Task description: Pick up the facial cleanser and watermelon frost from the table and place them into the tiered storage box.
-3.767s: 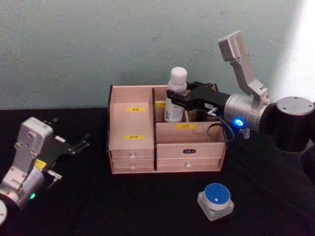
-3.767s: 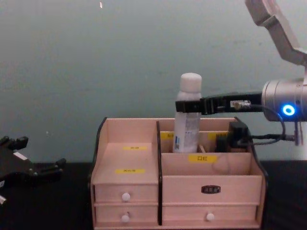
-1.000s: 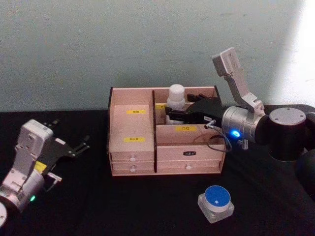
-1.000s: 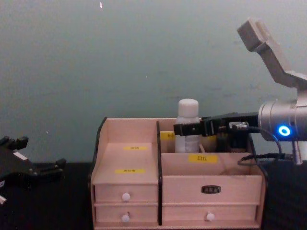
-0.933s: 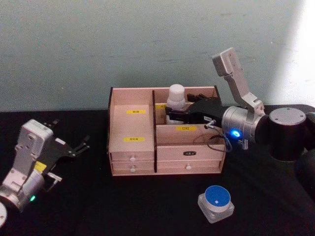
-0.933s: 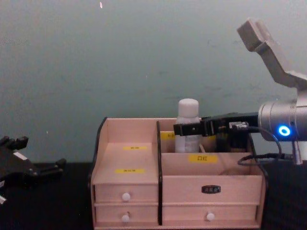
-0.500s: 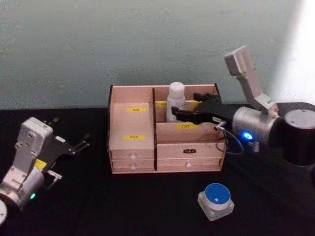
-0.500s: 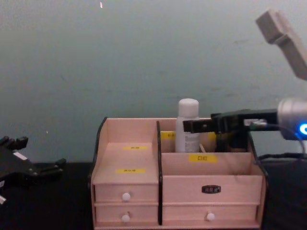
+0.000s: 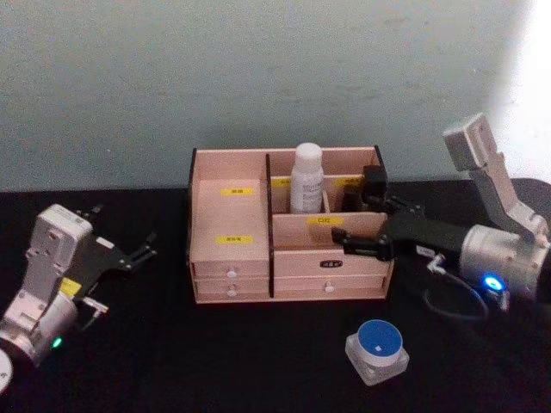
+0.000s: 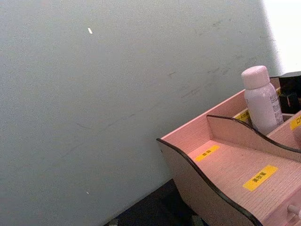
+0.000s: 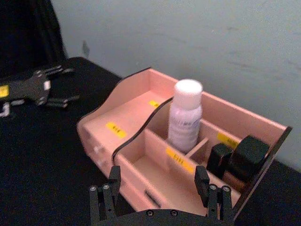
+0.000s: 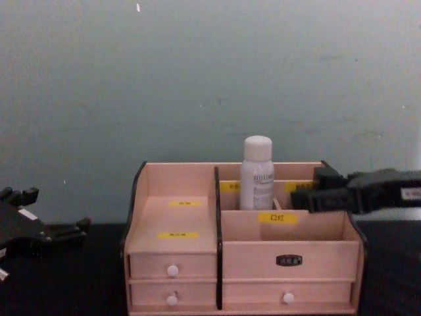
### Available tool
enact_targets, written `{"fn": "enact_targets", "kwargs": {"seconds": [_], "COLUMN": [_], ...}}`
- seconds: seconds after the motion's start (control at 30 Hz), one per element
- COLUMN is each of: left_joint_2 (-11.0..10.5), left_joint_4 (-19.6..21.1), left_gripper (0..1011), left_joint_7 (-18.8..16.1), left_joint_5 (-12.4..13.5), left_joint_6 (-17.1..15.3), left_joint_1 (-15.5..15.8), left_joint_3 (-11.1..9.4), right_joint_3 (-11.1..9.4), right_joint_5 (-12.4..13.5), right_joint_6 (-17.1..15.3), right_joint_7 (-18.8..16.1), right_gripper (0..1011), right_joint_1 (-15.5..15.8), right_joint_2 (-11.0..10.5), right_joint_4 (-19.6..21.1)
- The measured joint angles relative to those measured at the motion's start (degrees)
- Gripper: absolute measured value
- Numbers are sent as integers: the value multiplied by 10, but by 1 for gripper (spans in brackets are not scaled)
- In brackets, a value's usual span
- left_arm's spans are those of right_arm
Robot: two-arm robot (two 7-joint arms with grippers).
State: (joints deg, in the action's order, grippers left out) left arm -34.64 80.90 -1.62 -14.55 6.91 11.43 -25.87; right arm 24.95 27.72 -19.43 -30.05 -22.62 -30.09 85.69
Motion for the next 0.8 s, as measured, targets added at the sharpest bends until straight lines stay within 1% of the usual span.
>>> {"fn": "enact_targets", "kwargs": {"seconds": [0.07, 0.1, 0.17, 0.2, 0.23, 0.4, 0.63, 0.8], "left_joint_2": [0, 0, 0, 0, 0, 0, 0, 0], "left_joint_4": [0, 0, 0, 0, 0, 0, 0, 0], "left_gripper": [1001, 1001, 1001, 1001, 1001, 1001, 1001, 1002], "left_joint_7": [0, 0, 0, 0, 0, 0, 0, 0], "left_joint_5": [0, 0, 0, 0, 0, 0, 0, 0], "left_joint_6": [0, 0, 0, 0, 0, 0, 0, 0], "left_joint_1": [0, 0, 0, 0, 0, 0, 0, 0], "left_joint_3": [0, 0, 0, 0, 0, 0, 0, 0], "right_joint_3": [-1, -1, -2, -2, -1, 4, 18, 29], "right_joint_5": [4, 7, 12, 12, 15, 22, 27, 26], "right_joint_6": [-1, -2, -4, -4, -7, -19, -39, -51], "right_joint_7": [-2, -3, -4, -4, -4, -1, 8, 13], "right_gripper": [1002, 1002, 1002, 1002, 1002, 1002, 1002, 1002], "right_joint_1": [10, 19, 30, 30, 39, 56, 67, 68], "right_joint_2": [-10, -20, -32, -32, -41, -62, -79, -85], "right_joint_4": [11, 22, 34, 34, 44, 61, 72, 73]}}
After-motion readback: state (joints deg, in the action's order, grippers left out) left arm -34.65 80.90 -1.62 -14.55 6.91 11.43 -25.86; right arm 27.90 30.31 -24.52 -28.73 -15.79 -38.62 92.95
